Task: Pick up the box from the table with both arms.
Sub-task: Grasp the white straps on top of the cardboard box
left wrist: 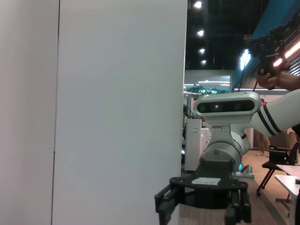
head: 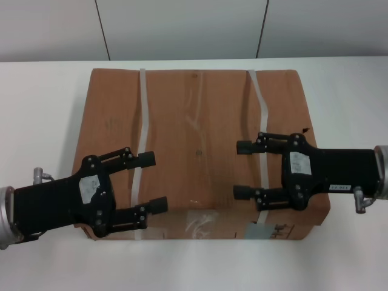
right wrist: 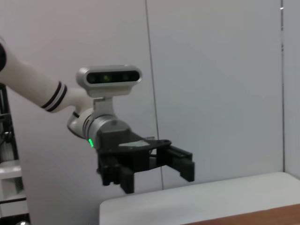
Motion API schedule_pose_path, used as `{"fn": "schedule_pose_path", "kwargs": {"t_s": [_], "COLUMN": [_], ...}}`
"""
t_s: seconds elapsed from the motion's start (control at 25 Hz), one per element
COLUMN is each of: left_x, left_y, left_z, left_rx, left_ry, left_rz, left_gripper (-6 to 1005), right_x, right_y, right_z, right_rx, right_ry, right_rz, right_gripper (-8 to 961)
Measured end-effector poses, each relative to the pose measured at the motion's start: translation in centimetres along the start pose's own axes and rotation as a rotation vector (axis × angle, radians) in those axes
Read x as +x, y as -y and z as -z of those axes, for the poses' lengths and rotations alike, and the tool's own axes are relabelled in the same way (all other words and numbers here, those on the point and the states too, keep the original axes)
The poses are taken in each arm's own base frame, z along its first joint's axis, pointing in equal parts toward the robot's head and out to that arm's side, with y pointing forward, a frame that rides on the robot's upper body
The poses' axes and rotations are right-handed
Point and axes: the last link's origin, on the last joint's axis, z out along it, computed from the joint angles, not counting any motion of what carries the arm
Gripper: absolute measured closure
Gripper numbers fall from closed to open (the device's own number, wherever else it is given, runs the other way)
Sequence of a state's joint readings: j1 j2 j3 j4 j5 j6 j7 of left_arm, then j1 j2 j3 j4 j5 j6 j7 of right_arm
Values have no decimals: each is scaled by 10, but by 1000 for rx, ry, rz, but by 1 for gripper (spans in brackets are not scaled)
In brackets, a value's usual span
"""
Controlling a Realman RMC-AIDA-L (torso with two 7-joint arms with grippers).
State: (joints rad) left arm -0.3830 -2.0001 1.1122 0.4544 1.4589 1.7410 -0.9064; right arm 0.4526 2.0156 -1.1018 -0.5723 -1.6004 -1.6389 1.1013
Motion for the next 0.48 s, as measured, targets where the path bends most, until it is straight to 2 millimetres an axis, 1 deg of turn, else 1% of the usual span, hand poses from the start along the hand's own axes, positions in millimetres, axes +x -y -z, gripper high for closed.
{"fn": "schedule_pose_path", "kwargs": {"t_s": [0.48], "left_x": [0], "left_y": [1], "left_z": [-1], "left_rx": [15], "left_ry": [-7], "left_rz": [0], "left_gripper": [210], "right_x": [-1], "right_y": [2], "right_z": [3], "right_rx": [18], "right_ry": [8], "right_rz": [-2], "right_gripper": [127]}}
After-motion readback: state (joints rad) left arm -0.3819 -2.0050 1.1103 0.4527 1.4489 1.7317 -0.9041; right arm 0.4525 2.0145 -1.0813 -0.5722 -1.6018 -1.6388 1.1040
